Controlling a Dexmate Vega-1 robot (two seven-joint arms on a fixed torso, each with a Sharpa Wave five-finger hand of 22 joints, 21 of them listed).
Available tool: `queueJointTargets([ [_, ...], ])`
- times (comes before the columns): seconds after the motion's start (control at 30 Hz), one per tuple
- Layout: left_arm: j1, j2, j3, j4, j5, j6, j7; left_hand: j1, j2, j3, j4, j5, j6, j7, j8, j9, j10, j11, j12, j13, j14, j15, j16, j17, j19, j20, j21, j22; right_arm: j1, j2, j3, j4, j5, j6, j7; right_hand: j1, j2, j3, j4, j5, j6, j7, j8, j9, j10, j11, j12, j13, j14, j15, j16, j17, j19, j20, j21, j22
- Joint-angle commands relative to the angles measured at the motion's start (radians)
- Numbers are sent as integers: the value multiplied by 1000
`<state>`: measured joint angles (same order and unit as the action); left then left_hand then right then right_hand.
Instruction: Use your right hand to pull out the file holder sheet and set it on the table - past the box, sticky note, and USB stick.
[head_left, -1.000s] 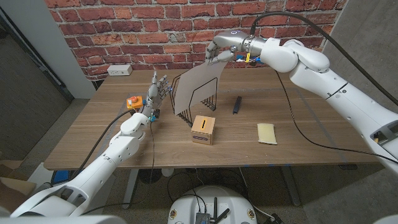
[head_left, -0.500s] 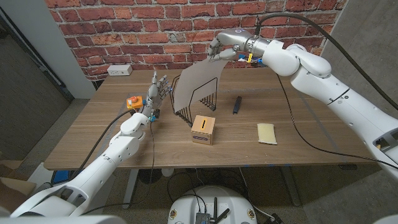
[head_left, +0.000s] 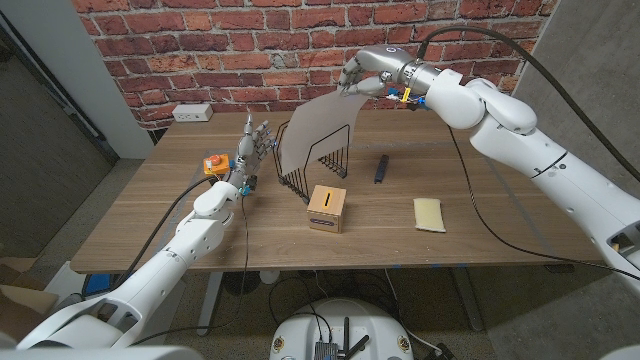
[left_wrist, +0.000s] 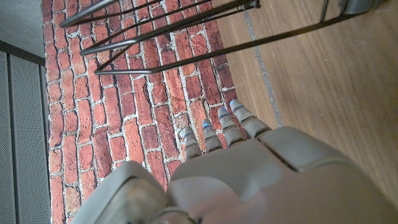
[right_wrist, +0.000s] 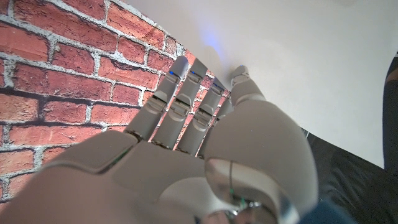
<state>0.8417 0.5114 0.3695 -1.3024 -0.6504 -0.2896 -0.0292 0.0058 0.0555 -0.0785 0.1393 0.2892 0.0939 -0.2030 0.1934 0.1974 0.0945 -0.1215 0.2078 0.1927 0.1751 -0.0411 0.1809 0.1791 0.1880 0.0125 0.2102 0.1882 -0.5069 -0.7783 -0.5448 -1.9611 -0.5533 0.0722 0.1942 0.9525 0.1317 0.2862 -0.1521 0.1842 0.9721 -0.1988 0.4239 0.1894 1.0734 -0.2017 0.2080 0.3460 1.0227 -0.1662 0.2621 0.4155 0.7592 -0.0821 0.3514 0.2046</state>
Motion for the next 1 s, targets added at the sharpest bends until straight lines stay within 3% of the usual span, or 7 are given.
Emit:
queueJointTargets([
  [0.03,-1,0,0,1,0,1,0,-3,10,0,6,7,4,-5,7,2,0,-10,6,5,7,-5,6,3,6,2,7,6,-12,-20,14,-38,6,-36,5,-14,0,4,3,-3,10,0,-3,0,7,-3,-1,0,4,-65,-5,2,-6,-128,7,3],
  [0.7,-1,-1,0,1,0,1,0,-3,10,0,6,7,4,-5,7,2,0,-7,6,5,7,-4,6,3,5,2,7,6,10,-53,35,-62,34,-32,47,-24,-1,7,2,-2,9,2,-8,1,3,-2,-2,1,4,-66,-8,6,-11,-128,13,2],
  [1.0,0,0,0,1,0,1,0,-3,10,0,6,7,4,-5,7,2,0,-7,6,5,7,-3,6,3,6,2,7,6,-12,-65,63,-78,65,-39,36,-22,-2,10,-2,-3,10,2,-10,1,4,-3,-1,2,4,-67,-8,9,-10,-128,16,1],
])
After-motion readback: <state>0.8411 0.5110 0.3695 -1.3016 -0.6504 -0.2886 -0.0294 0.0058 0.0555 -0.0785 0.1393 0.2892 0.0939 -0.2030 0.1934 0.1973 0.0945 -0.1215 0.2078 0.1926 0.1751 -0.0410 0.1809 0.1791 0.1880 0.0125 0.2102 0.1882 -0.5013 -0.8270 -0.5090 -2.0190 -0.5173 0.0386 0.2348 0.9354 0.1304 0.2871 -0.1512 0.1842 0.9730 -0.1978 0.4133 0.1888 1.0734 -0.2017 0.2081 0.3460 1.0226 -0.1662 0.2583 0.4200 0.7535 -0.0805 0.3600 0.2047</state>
